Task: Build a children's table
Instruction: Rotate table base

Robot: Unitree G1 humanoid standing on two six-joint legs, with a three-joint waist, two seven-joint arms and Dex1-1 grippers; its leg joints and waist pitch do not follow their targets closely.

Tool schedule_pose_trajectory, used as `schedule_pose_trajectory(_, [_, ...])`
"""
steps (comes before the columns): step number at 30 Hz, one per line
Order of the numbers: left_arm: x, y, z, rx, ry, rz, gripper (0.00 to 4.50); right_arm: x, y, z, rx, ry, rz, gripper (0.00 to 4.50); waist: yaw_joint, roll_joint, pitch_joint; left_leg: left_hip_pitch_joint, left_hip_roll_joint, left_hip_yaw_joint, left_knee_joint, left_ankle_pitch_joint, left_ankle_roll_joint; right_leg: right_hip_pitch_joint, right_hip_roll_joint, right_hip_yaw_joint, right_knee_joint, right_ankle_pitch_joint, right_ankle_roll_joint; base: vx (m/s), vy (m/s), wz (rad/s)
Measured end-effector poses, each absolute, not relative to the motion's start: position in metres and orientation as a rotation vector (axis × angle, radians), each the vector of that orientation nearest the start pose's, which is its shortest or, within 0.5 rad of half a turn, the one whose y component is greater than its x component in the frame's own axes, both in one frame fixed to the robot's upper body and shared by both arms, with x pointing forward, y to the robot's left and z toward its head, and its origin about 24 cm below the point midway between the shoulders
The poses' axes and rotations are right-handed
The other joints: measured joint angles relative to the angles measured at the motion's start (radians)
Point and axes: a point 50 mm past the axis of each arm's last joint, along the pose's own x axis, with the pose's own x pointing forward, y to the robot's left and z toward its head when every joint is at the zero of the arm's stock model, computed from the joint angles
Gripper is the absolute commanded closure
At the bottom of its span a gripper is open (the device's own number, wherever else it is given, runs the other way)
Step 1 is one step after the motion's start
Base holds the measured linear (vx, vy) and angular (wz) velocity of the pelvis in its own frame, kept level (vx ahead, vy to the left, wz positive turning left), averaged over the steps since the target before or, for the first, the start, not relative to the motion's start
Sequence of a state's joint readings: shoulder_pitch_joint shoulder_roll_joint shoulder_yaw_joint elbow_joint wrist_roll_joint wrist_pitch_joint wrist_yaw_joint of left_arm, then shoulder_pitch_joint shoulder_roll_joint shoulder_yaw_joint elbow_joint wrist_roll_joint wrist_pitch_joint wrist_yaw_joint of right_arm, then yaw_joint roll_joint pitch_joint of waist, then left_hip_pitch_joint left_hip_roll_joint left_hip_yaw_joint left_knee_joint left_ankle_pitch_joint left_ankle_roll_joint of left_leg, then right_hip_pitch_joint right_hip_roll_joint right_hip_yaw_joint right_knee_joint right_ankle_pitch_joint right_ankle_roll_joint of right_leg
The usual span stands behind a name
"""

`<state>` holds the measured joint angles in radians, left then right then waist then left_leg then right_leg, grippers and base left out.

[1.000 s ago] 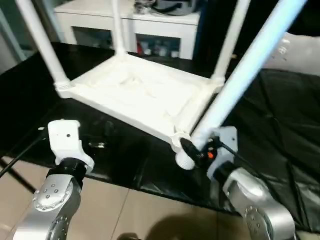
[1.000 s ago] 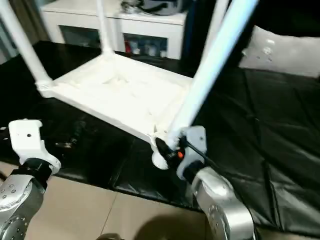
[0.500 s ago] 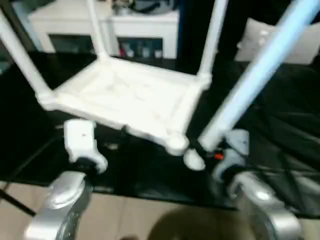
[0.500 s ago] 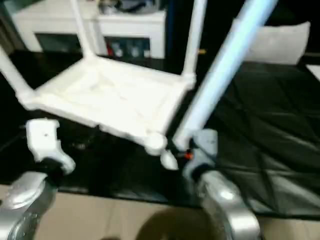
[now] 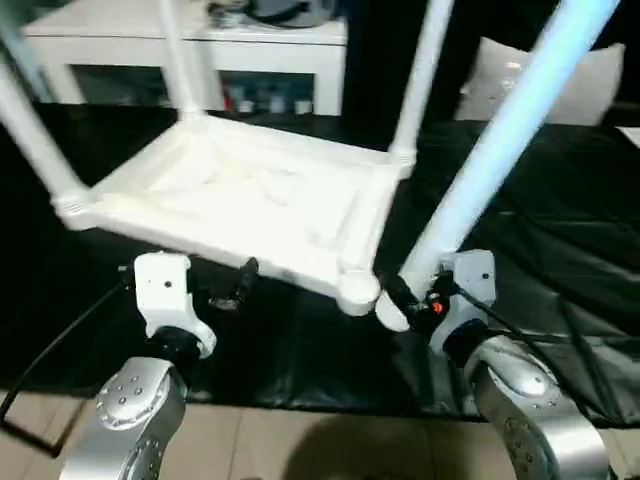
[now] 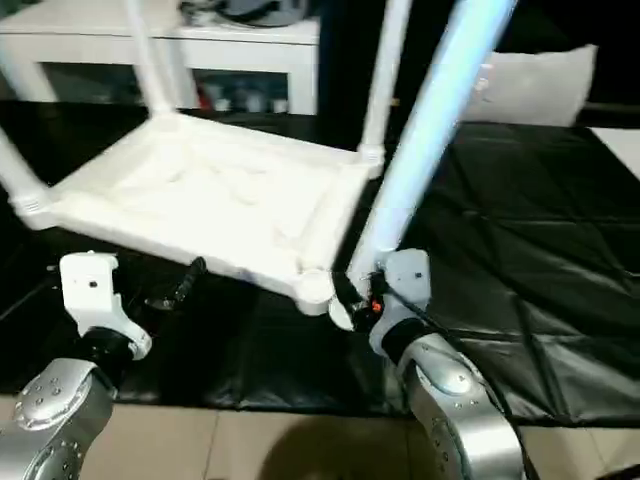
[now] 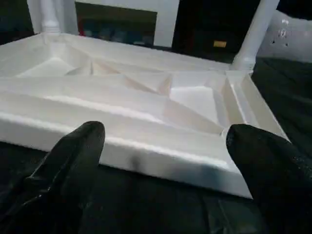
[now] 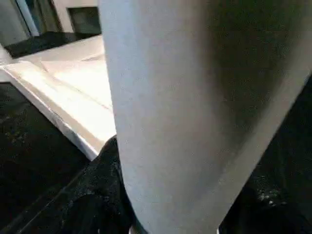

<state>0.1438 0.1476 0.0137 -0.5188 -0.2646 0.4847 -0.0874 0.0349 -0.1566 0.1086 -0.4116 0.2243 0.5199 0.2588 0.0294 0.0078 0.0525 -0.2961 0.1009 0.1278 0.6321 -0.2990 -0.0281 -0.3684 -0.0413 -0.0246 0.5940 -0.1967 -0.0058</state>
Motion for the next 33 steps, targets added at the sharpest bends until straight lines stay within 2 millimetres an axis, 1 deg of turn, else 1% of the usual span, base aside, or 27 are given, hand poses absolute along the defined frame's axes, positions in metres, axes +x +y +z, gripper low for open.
schedule_pose_trajectory(4, [0.218, 0.162, 0.088, -0.094, 0.086, -0.169, 0.0, 0.235, -0.125, 0.083, 0.066, 0.14, 0.465, 2.61, 0.002, -0.006, -0.002, 0.01, 0.002, -0.001, -0.012, -0.002, 0.001, 0.011, 0.0, -0.007, -0.004, -0.01, -0.005, 0.083, -0.018, 0.05])
schedule_pose_trajectory(6, [0.218, 0.161, 0.089, -0.094, 0.077, -0.175, 0.0, 0.235, -0.126, 0.083, 0.058, 0.136, 0.481, 2.61, 0.004, -0.004, -0.003, 0.019, 0.003, -0.004, -0.013, -0.009, 0.009, 0.02, 0.0, -0.014, -0.003, -0.02, -0.019, 0.099, -0.002, 0.07])
schedule_pose_trajectory(7, [0.218, 0.161, 0.089, -0.093, 0.077, -0.174, 0.0, 0.235, -0.125, 0.083, 0.059, 0.136, 0.49, 2.61, 0.01, -0.009, -0.001, 0.042, 0.011, 0.019, -0.021, -0.015, -0.001, 0.02, 0.005, -0.002, 0.001, -0.025, -0.028, 0.125, 0.003, -0.13])
schedule_pose_trajectory(8, [0.217, 0.162, 0.088, -0.092, 0.081, -0.172, 0.0, 0.235, -0.124, 0.084, 0.063, 0.135, 0.501, 2.61, 0.013, -0.008, -0.001, 0.061, 0.016, 0.033, -0.03, -0.023, -0.008, 0.02, 0.01, 0.007, 0.005, -0.031, -0.036, 0.154, -0.005, -0.42])
schedule_pose_trajectory(9, [0.218, 0.163, 0.088, -0.088, 0.079, -0.167, 0.0, 0.235, -0.122, 0.084, 0.067, 0.132, 0.511, 2.61, 0.012, -0.013, -0.001, 0.08, 0.019, 0.052, -0.039, -0.03, -0.015, 0.019, 0.009, 0.011, 0.02, -0.046, -0.064, 0.154, -0.005, -0.42])
schedule_pose_trajectory(10, [0.218, 0.164, 0.089, -0.084, 0.075, -0.165, 0.0, 0.234, -0.121, 0.084, 0.067, 0.126, 0.519, 2.61, 0.006, -0.02, -0.001, 0.103, 0.021, 0.075, -0.045, -0.041, -0.022, 0.018, 0.004, 0.013, 0.042, -0.064, -0.081, 0.153, -0.015, -0.5])
schedule_pose_trajectory(11, [0.218, 0.164, 0.089, -0.083, 0.073, -0.167, 0.0, 0.234, -0.121, 0.085, 0.066, 0.125, 0.52, 2.61, 0.004, -0.029, -0.003, 0.112, 0.024, 0.089, -0.044, -0.049, -0.026, 0.022, 0.004, 0.021, 0.05, -0.072, -0.072, 0.208, 0.003, -0.35])
schedule_pose_trajectory(12, [0.219, 0.163, 0.091, -0.084, 0.061, -0.172, 0.0, 0.232, -0.124, 0.084, 0.066, 0.122, 0.509, 2.61, 0.004, -0.022, -0.01, 0.093, 0.016, 0.066, -0.022, -0.054, -0.015, 0.031, 0.009, 0.027, 0.049, -0.078, -0.036, 0.208, 0.003, -0.35])
schedule_pose_trajectory(13, [0.221, 0.154, 0.094, -0.099, 0.044, -0.207, 0.0, 0.231, -0.13, 0.082, 0.066, 0.13, 0.481, 2.61, 0.018, -0.02, -0.011, 0.052, 0.017, 0.015, 0.052, -0.059, 0.005, 0.033, 0.021, 0.033, 0.05, -0.081, -0.028, 0.19, 0.02, -0.17])
schedule_pose_trajectory(14, [0.22, 0.152, 0.093, -0.1, 0.044, -0.221, 0.0, 0.232, -0.132, 0.082, 0.066, 0.13, 0.468, 2.61, 0.026, -0.021, -0.011, 0.005, 0.013, -0.018, 0.108, -0.045, 0.007, 0.035, 0.024, 0.033, 0.05, -0.081, -0.028, 0.0, 0.0, 0.0])
schedule_pose_trajectory(15, [0.218, 0.154, 0.091, -0.095, 0.055, -0.225, 0.0, 0.232, -0.132, 0.084, 0.074, 0.113, 0.466, 2.61, 0.033, -0.017, -0.013, -0.047, 0.018, -0.046, 0.074, 0.005, -0.016, 0.035, 0.033, 0.03, 0.057, -0.077, -0.019, 0.0, 0.0, 0.0])
schedule_pose_trajectory(16, [0.217, 0.155, 0.09, -0.088, 0.062, -0.227, 0.0, 0.232, -0.131, 0.086, 0.083, 0.095, 0.468, 2.61, 0.037, -0.004, -0.015, -0.072, 0.037, -0.053, 0.001, 0.06, -0.037, 0.035, 0.045, 0.016, 0.069, -0.08, -0.018, -0.197, -0.045, -0.07])
schedule_pose_trajectory(17, [0.216, 0.157, 0.089, -0.08, 0.073, -0.225, 0.0, 0.232, -0.129, 0.087, 0.096, 0.089, 0.47, 2.61, 0.045, 0.006, -0.014, -0.084, 0.054, -0.06, 0.02, 0.076, -0.041, 0.036, 0.052, 0.008, 0.079, -0.091, -0.01, -0.135, -0.038, -0.07])
schedule_pose_trajectory(18, [0.215, 0.161, 0.088, -0.075, 0.08, -0.223, 0.0, 0.232, -0.124, 0.088, 0.124, 0.084, 0.485, 2.61, 0.044, 0.009, -0.015, -0.09, 0.057, -0.063, 0.025, 0.072, -0.041, 0.033, 0.05, 0.003, 0.079, -0.092, -0.01, -0.135, -0.038, -0.07])
schedule_pose_trajectory(19, [0.216, 0.162, 0.09, -0.077, 0.07, -0.228, 0.0, 0.232, -0.119, 0.089, 0.147, 0.076, 0.505, 2.61, 0.05, 0.006, -0.016, -0.096, 0.057, -0.063, 0.025, 0.072, -0.04, 0.029, 0.046, -0.001, 0.074, -0.092, -0.009, 0.0, 0.0, 0.0])
schedule_pose_trajectory(20, [0.217, 0.163, 0.092, -0.083, 0.061, -0.229, 0.0, 0.232, -0.119, 0.09, 0.152, 0.074, 0.509, 2.61, 0.058, 0.004, -0.017, -0.1, 0.056, -0.057, 0.025, 0.073, -0.039, 0.028, 0.043, -0.002, 0.068, -0.093, -0.006, 0.0, 0.0, 0.0])
schedule_pose_trajectory(21, [0.219, 0.163, 0.093, -0.08, 0.053, -0.239, 0.0, 0.232, -0.12, 0.089, 0.156, 0.074, 0.505, 2.61, 0.062, 0.007, -0.016, -0.1, 0.053, -0.054, 0.022, 0.076, -0.035, 0.027, 0.038, -0.003, 0.068, -0.091, -0.002, 0.0, 0.0, 0.0])
schedule_pose_trajectory(22, [0.22, 0.163, 0.095, -0.072, 0.048, -0.258, 0.0, 0.232, -0.121, 0.089, 0.158, 0.075, 0.497, 2.61, 0.061, 0.011, -0.013, -0.099, 0.053, -0.045, 0.016, 0.08, -0.033, 0.026, 0.034, -0.001, 0.068, -0.09, -0.004, -0.07, 0.047, -0.01])
schedule_pose_trajectory(23, [0.225, 0.161, 0.097, -0.056, 0.05, -0.3, 0.0, 0.233, -0.122, 0.088, 0.159, 0.071, 0.49, 2.61, 0.063, 0.011, -0.011, -0.094, 0.052, -0.034, 0.006, 0.082, -0.033, 0.025, 0.028, 0.002, 0.067, -0.09, -0.005, -0.089, 0.024, 0.06])
schedule_pose_trajectory(24, [0.23, 0.16, 0.101, -0.026, 0.045, -0.345, 0.0, 0.234, -0.122, 0.088, 0.159, 0.06, 0.49, 2.61, 0.062, 0.01, -0.009, -0.087, 0.052, -0.019, -0.006, 0.091, -0.031, 0.025, 0.021, 0.003, 0.068, -0.088, -0.005, -0.089, 0.024, 0.06])
schedule_pose_trajectory(25, [0.232, 0.159, 0.103, -0.017, 0.038, -0.365, 0.0, 0.234, -0.122, 0.089, 0.159, 0.05, 0.492, 2.61, 0.061, 0.01, -0.009, -0.081, 0.052, -0.01, -0.012, 0.091, -0.031, 0.025, 0.018, 0.008, 0.068, -0.087, -0.003, -0.085, 0.004, 0.02])
schedule_pose_trajectory(26, [0.234, 0.157, 0.104, 0.001, 0.043, -0.405, 0.0, 0.234, -0.123, 0.09, 0.156, 0.042, 0.499, 2.61, 0.061, 0.01, -0.007, -0.076, 0.052, -0.004, -0.015, 0.091, -0.031, 0.026, 0.016, 0.011, 0.068, -0.088, 0.002, -0.087, 0.006, -0.03])
schedule_pose_trajectory(27, [0.24, 0.155, 0.105, 0.047, 0.066, -0.485, 0.0, 0.237, -0.122, 0.09, 0.152, 0.036, 0.515, 2.61, 0.061, 0.011, -0.004, -0.071, 0.052, -0.002, -0.017, 0.091, -0.031, 0.024, 0.016, 0.011, 0.067, -0.087, 0.003, -0.087, 0.006, -0.03])
schedule_pose_trajectory(28, [0.244, 0.155, 0.105, 0.072, 0.081, -0.529, 0.0, 0.239, -0.122, 0.091, 0.148, 0.035, 0.523, 2.61, 0.061, 0.01, -0.003, -0.07, 0.052, -0.002, -0.017, 0.091, -0.031, 0.023, 0.016, 0.011, 0.068, -0.087, 0.003, -0.095, 0.008, -0.06])
schedule_pose_trajectory(30, [0.252, 0.154, 0.106, 0.126, 0.119, -0.639, 0.0, 0.244, -0.122, 0.095, 0.127, 0.02, 0.542, 2.61, 0.06, 0.01, -0.002, -0.07, 0.052, -0.002, -0.021, 0.093, -0.035, 0.022, 0.015, 0.011, 0.063, -0.087, 0.004, -0.072, 0.01, -0.1])
schedule_pose_trajectory(32, [0.256, 0.152, 0.104, 0.169, 0.158, -0.725, 0.0, 0.248, -0.123, 0.095, 0.109, 0.036, 0.557, 2.61, 0.06, 0.01, -0.002, -0.071, 0.052, -0.002, -0.024, 0.095, -0.037, 0.022, 0.015, 0.011, 0.056, -0.074, 0.005, 0.0, 0.0, 0.0])
schedule_pose_trajectory(33, [0.26, 0.152, 0.102, 0.224, 0.197, -0.806, 0.0, 0.251, -0.125, 0.093, 0.094, 0.064, 0.579, 2.61, 0.06, 0.01, -0.002, -0.073, 0.052, 0.0, -0.026, 0.102, -0.037, 0.023, 0.014, 0.011, 0.052, -0.063, 0.005, 0.0, 0.0, 0.0])
